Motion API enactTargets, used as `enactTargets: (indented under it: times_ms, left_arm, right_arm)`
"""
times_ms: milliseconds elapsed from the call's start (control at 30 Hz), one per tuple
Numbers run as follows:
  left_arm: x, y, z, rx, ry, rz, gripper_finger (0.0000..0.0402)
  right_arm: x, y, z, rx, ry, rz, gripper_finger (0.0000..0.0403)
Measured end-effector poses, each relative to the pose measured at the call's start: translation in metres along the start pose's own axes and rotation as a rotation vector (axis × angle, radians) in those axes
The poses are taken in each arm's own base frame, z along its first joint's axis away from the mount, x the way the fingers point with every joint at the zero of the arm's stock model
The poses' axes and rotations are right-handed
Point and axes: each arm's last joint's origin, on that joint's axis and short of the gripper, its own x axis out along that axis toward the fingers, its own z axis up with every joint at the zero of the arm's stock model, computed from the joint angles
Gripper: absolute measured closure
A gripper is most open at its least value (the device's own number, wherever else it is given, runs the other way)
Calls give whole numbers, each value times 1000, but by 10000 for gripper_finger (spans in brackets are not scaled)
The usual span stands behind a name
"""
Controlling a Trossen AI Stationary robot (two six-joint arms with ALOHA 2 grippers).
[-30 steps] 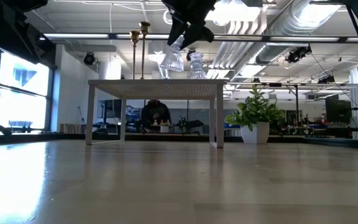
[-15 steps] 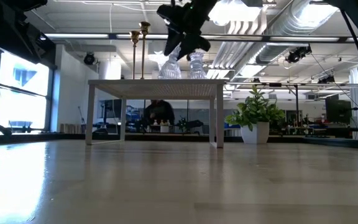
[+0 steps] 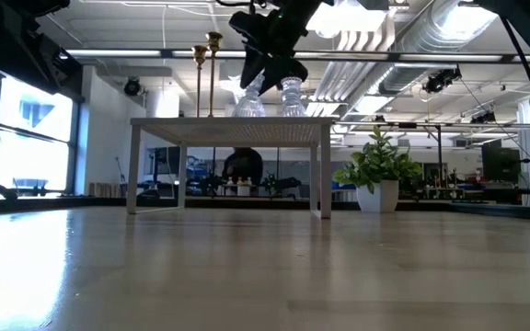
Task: Pick & Place candle stick holders
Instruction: Put the transparent candle holder on the shelf
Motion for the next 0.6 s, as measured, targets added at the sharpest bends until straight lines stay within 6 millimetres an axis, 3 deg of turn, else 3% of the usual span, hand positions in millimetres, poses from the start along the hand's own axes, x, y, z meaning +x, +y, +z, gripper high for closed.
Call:
enactTargets:
  times_ms: [600]
  left_arm:
    - [0,0,0,0,2,-3,341]
  right_arm:
    - [0,0,2,-15,-19,1,227]
